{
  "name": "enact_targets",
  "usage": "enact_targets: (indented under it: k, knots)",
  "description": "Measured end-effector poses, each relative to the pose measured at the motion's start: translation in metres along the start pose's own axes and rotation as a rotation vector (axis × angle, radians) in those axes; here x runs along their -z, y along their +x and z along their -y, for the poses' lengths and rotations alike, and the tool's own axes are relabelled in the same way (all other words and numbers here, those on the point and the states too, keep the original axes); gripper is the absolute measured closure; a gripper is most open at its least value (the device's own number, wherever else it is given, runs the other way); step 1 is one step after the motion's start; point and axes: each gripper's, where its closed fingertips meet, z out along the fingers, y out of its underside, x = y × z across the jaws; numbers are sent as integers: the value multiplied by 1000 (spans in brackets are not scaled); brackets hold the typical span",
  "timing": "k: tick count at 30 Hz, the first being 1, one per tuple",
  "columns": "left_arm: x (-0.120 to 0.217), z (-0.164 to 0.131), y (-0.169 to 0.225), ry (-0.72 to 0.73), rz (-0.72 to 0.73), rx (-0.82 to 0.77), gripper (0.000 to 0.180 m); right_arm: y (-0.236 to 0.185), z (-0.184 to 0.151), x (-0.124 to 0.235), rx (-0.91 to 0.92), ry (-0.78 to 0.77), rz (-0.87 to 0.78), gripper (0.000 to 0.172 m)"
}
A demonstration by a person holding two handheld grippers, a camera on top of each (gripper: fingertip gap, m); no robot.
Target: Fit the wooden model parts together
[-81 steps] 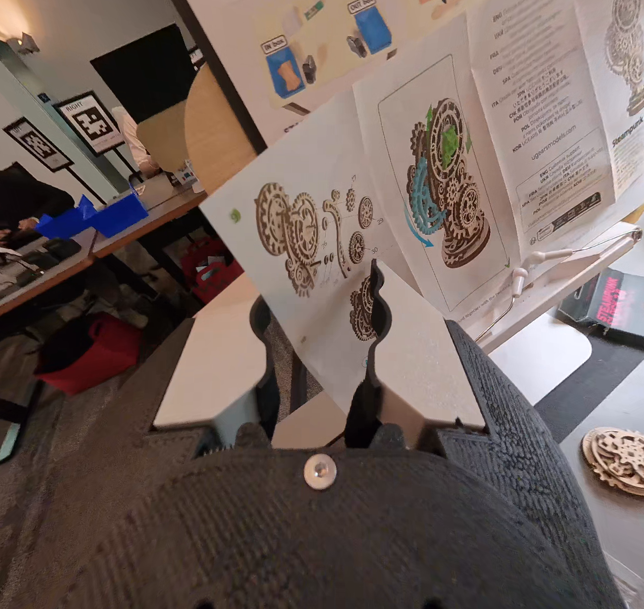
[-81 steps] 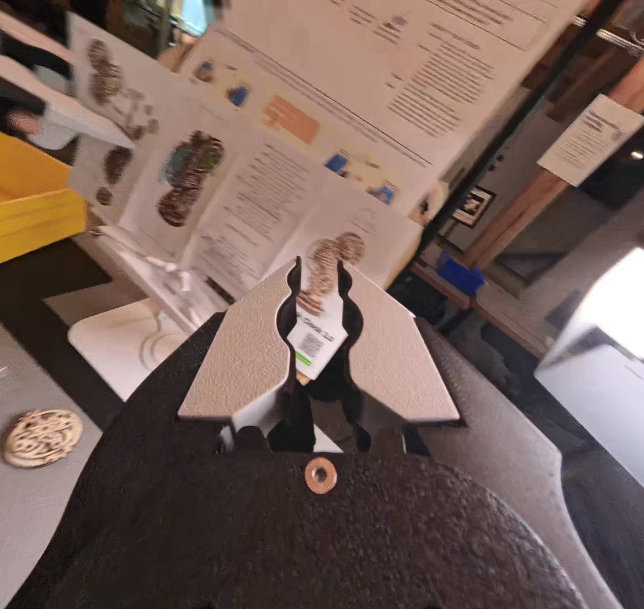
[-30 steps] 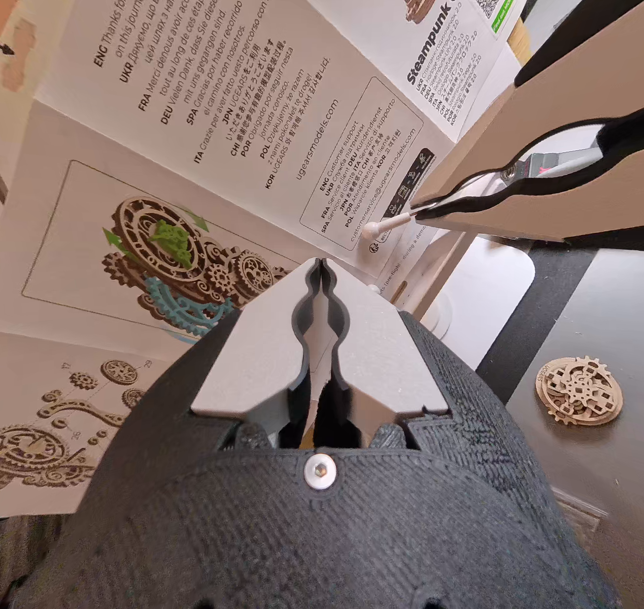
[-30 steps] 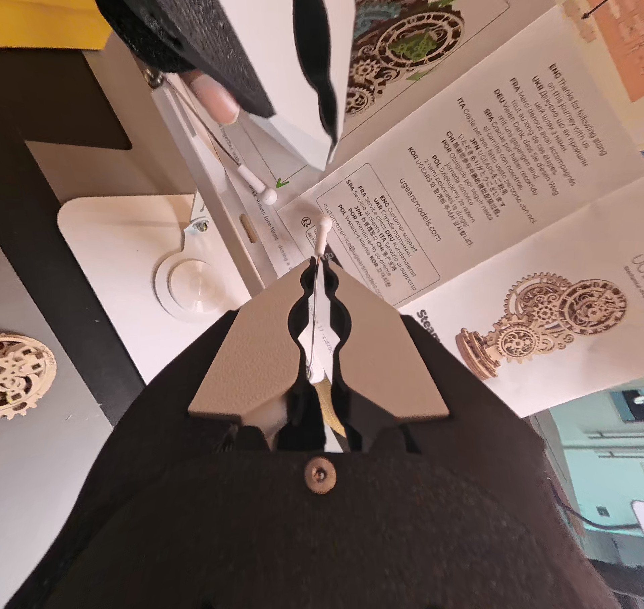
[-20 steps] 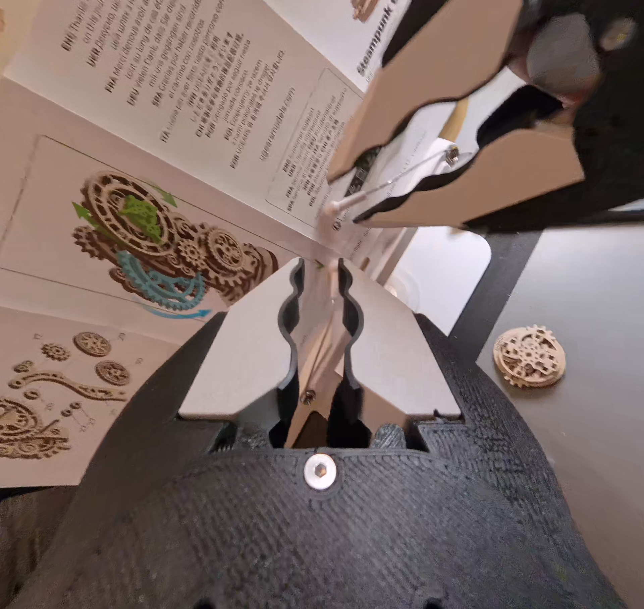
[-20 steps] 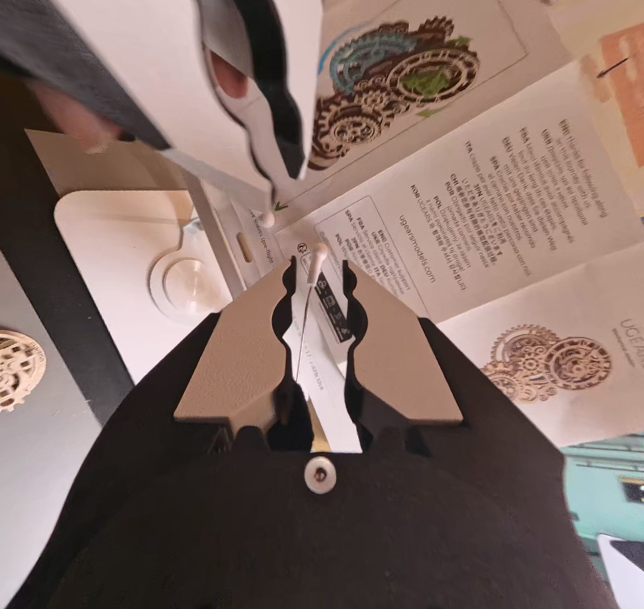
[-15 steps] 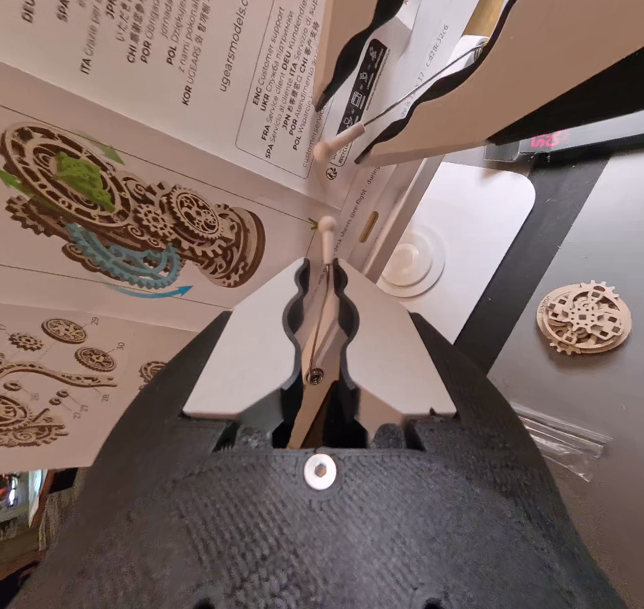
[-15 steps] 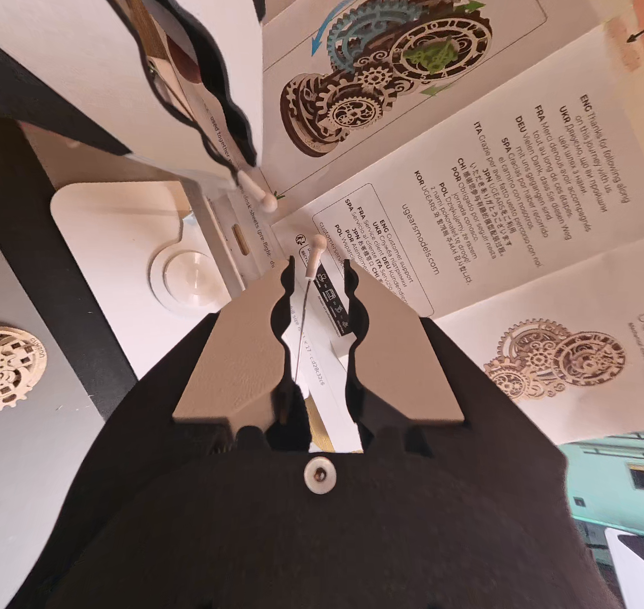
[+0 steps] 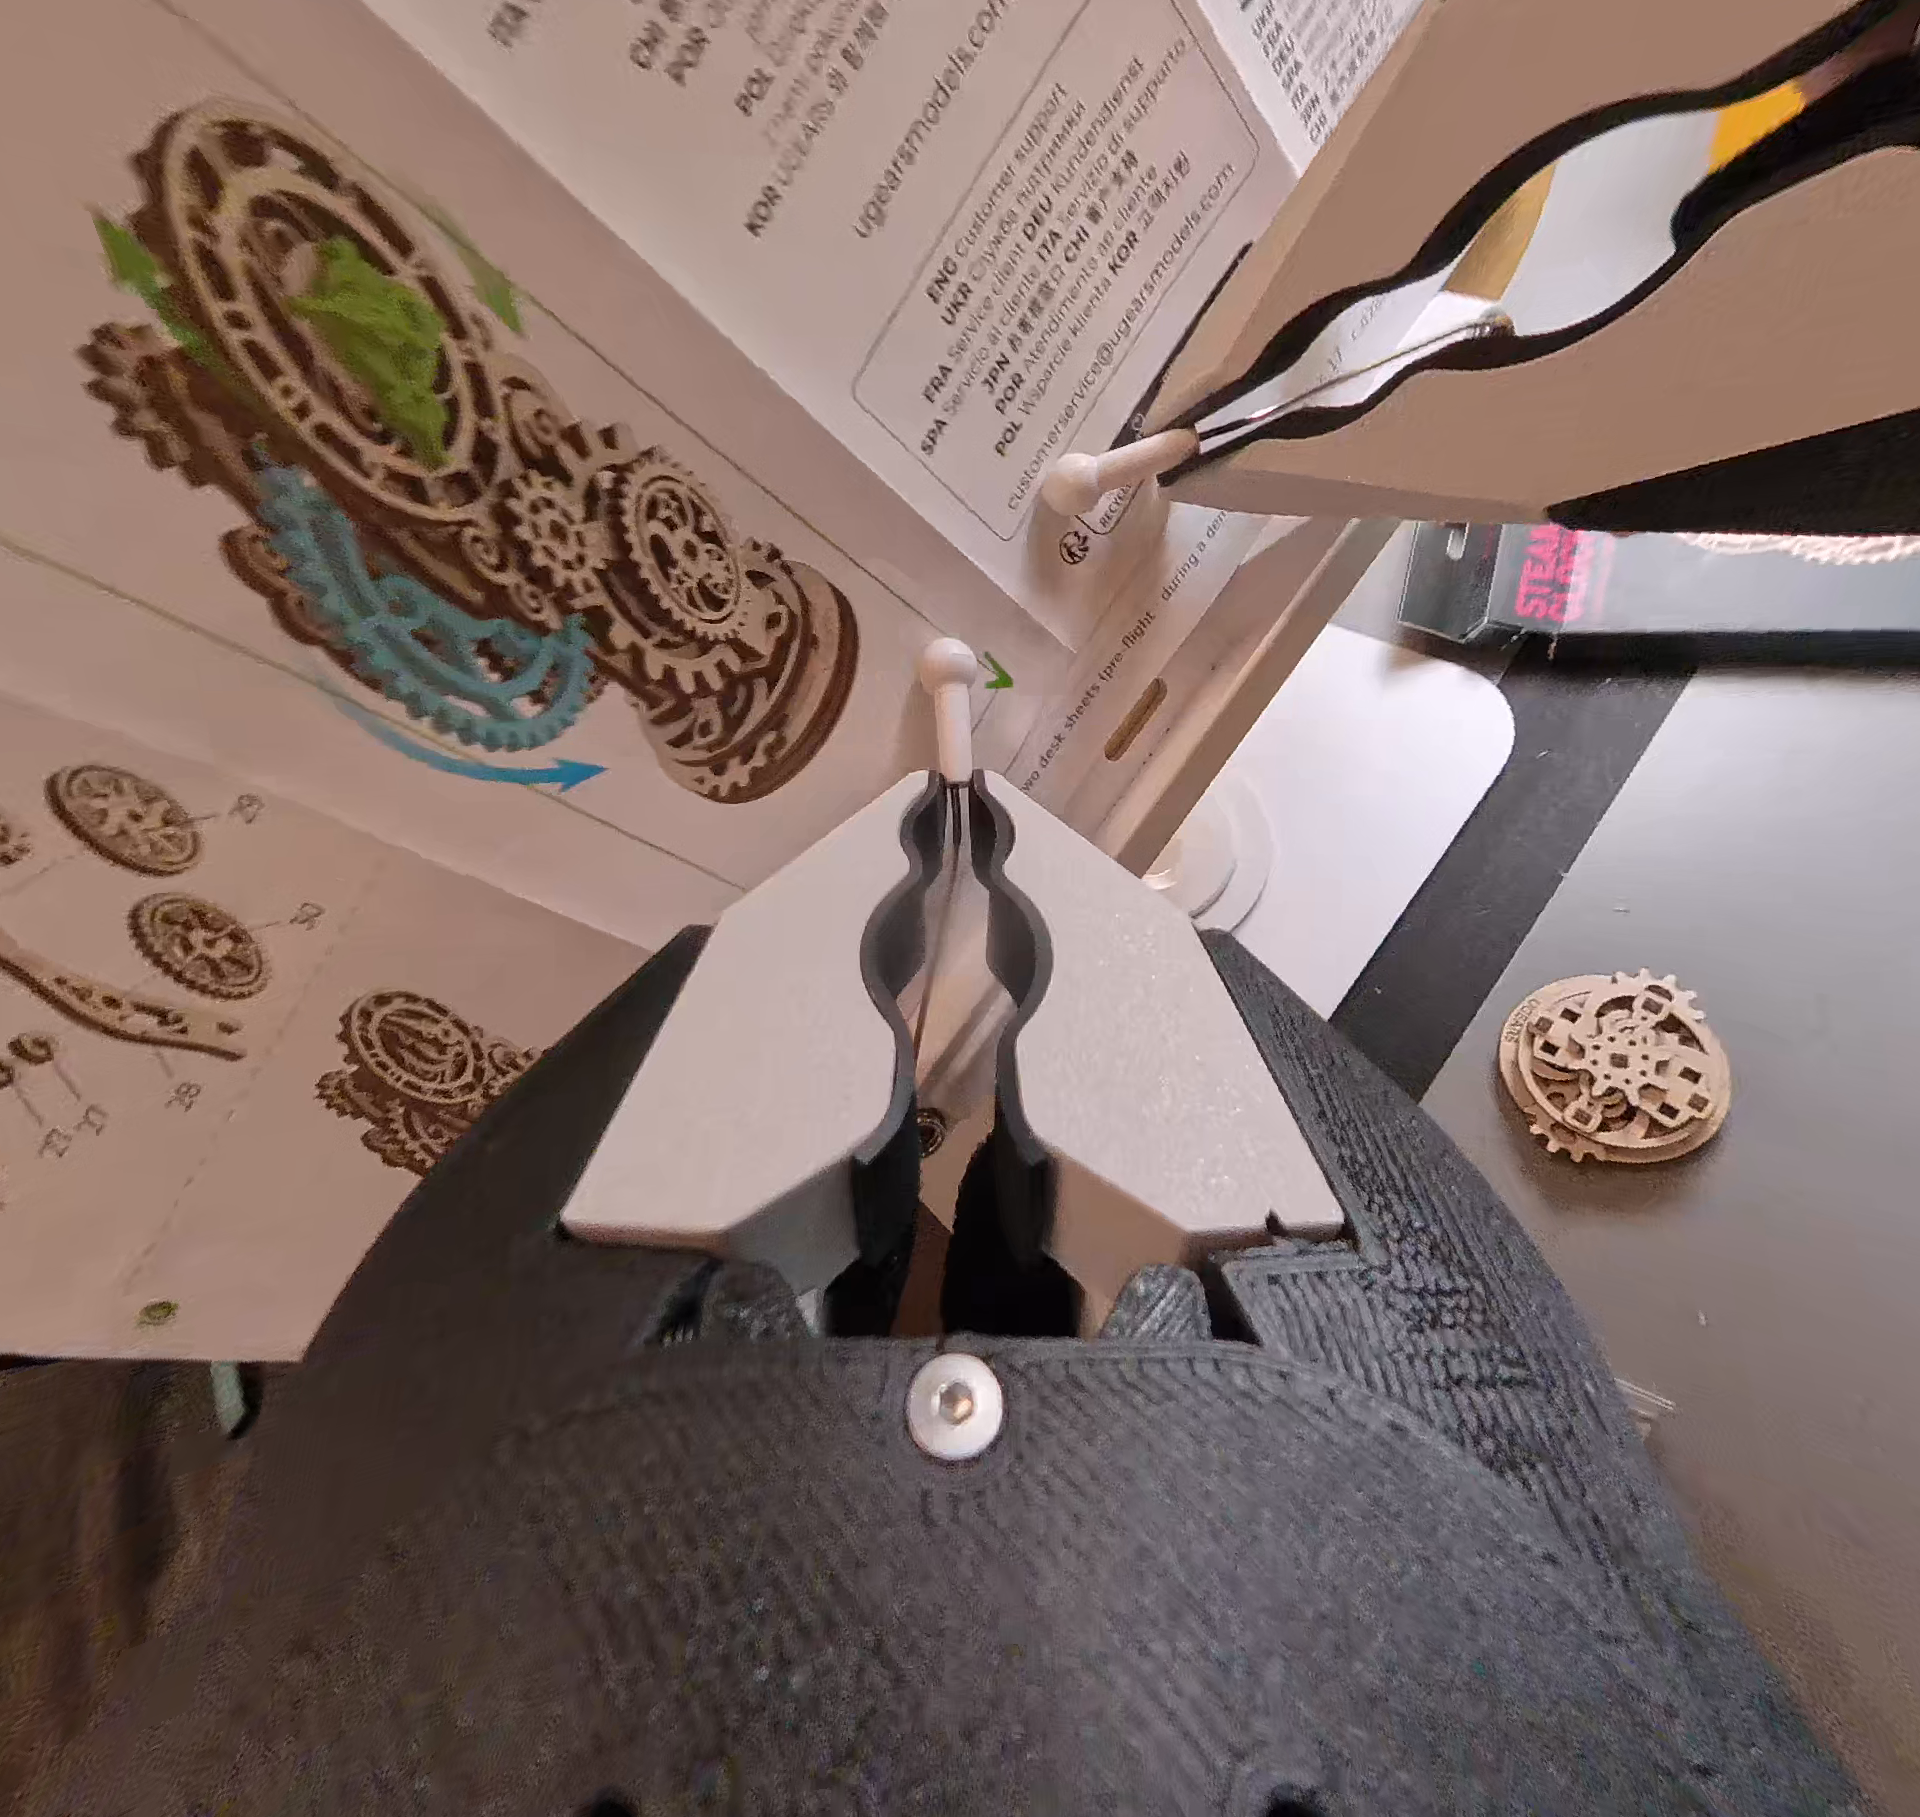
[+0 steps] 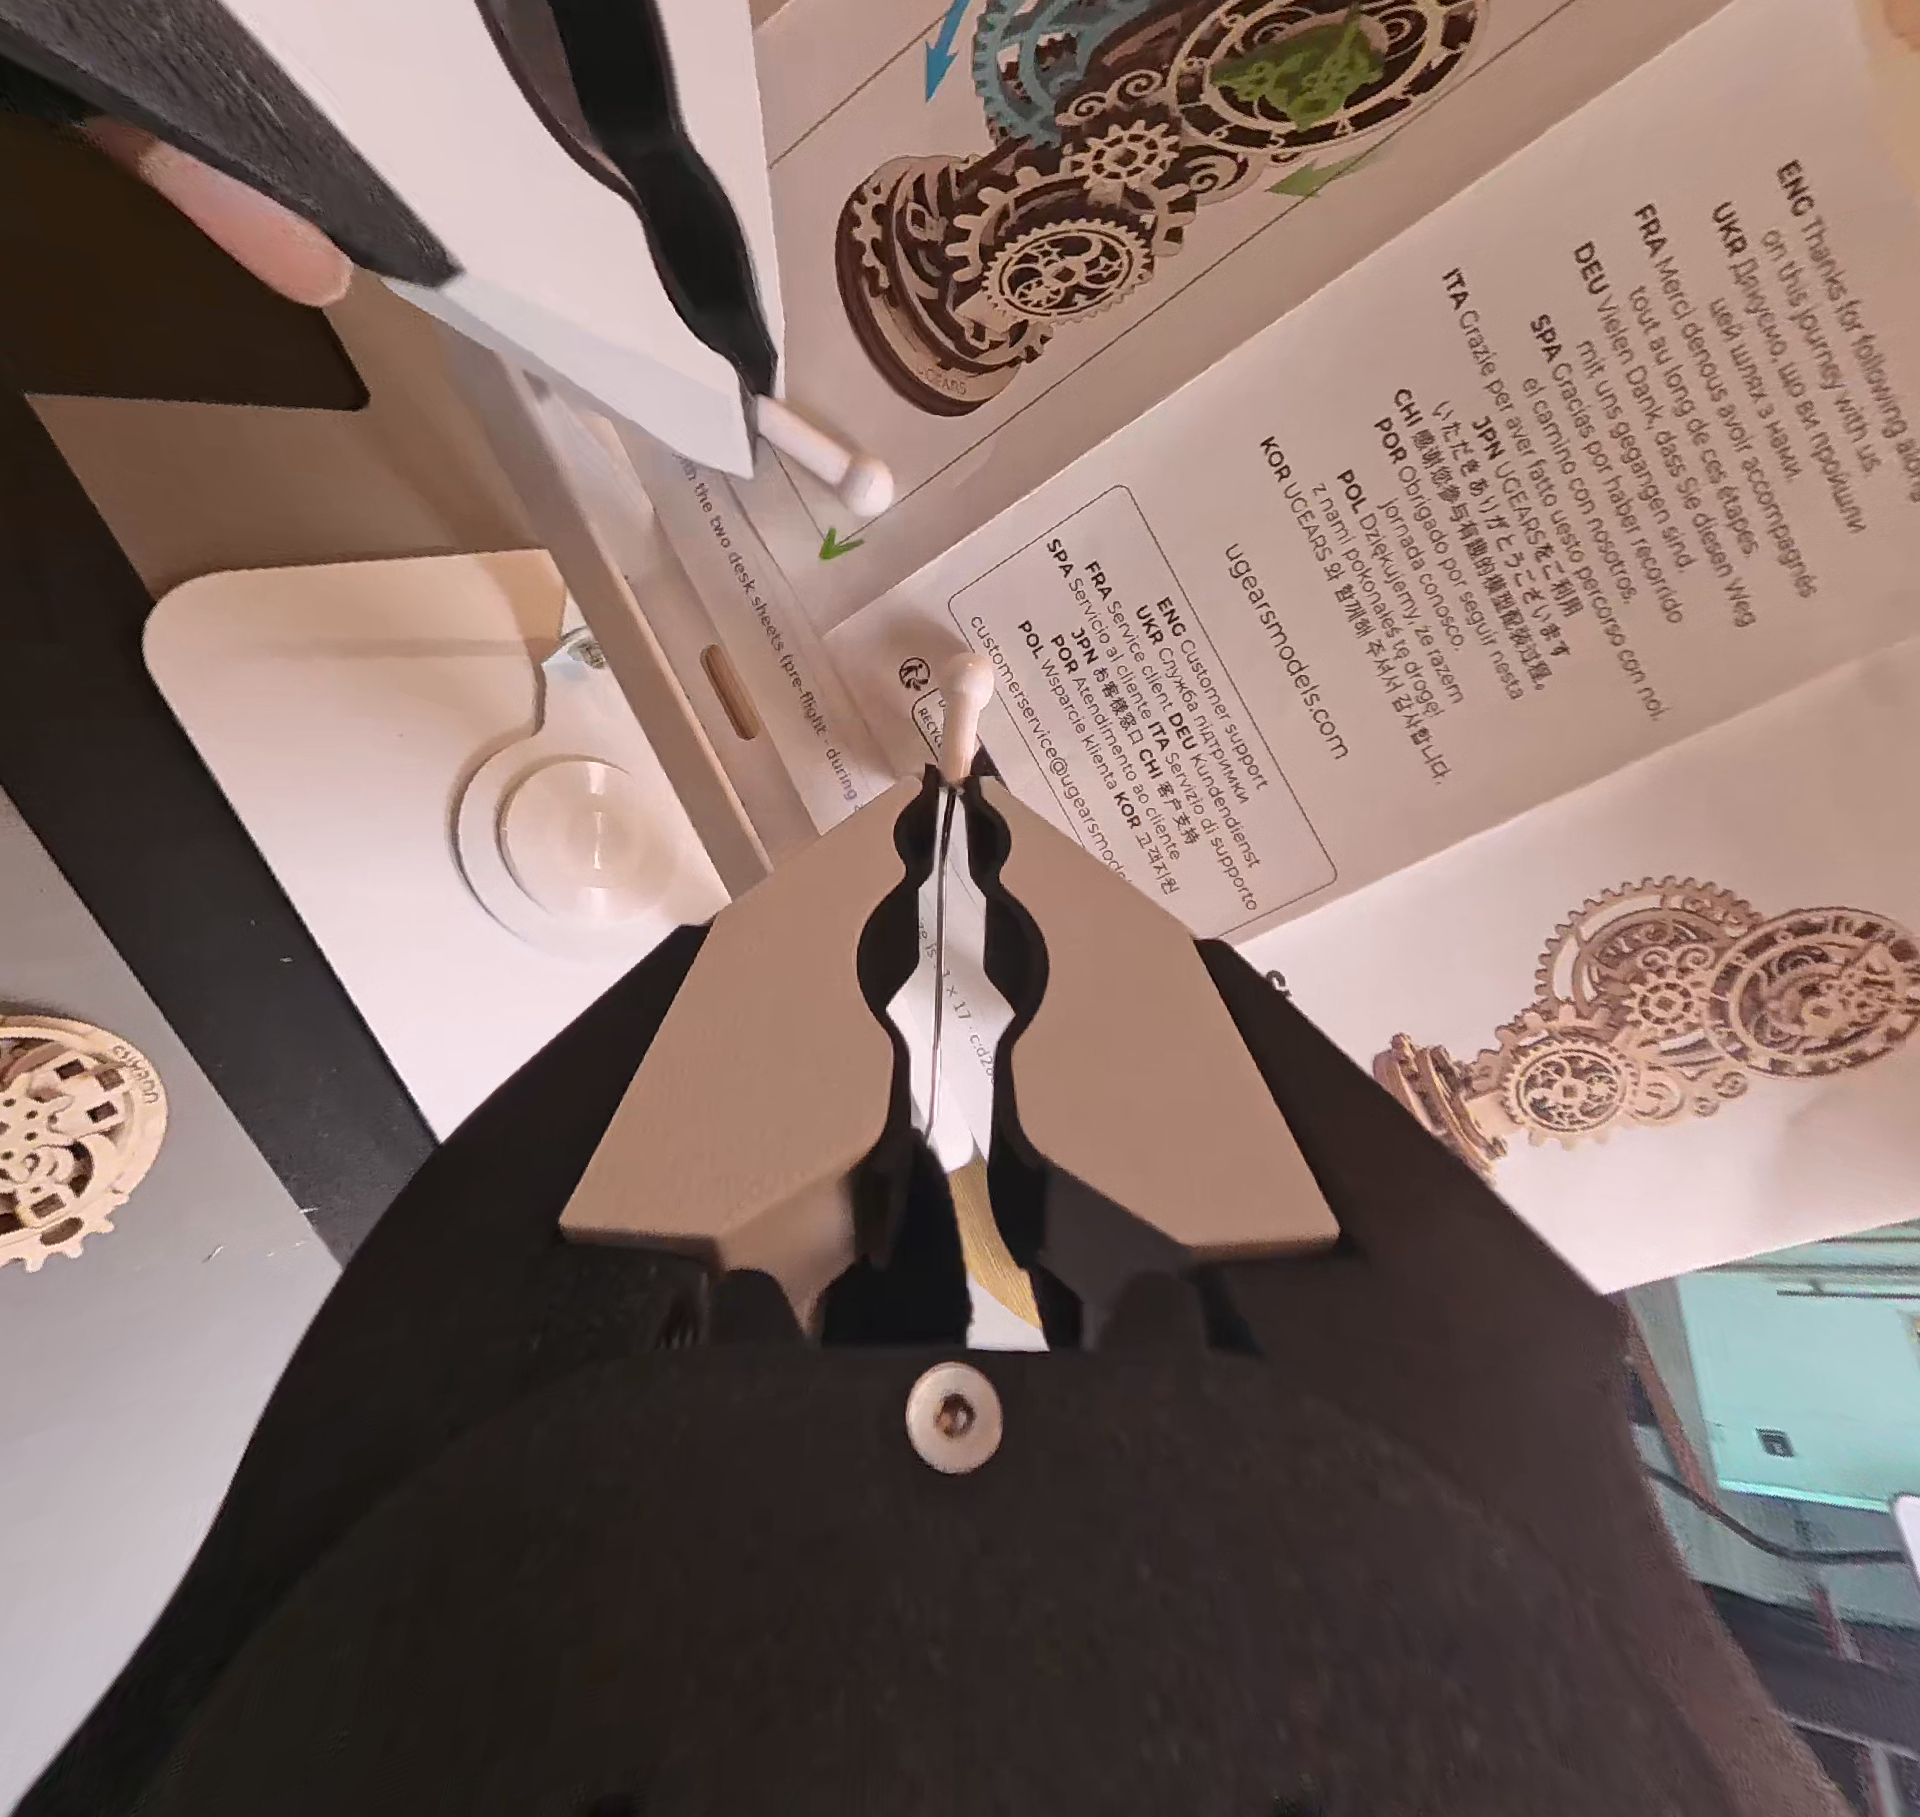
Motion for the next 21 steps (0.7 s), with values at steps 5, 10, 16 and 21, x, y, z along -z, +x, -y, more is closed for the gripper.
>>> enact_targets:
  k: [5,10,16,21]
  knots:
    - [-1,-1,2,-14,22,-34,178,-3,-1,0,49,11,5,170]
    - [-2,-2,4,-19,33,-64,177,-5,-3,0,74,5,-2,165]
    - [21,0,5,55,7,34,153,7,-2,23,-31,68,-27,152]
    - [69,-14,-25,233,83,275,149,42,-31,56,-144,123,-143,135]
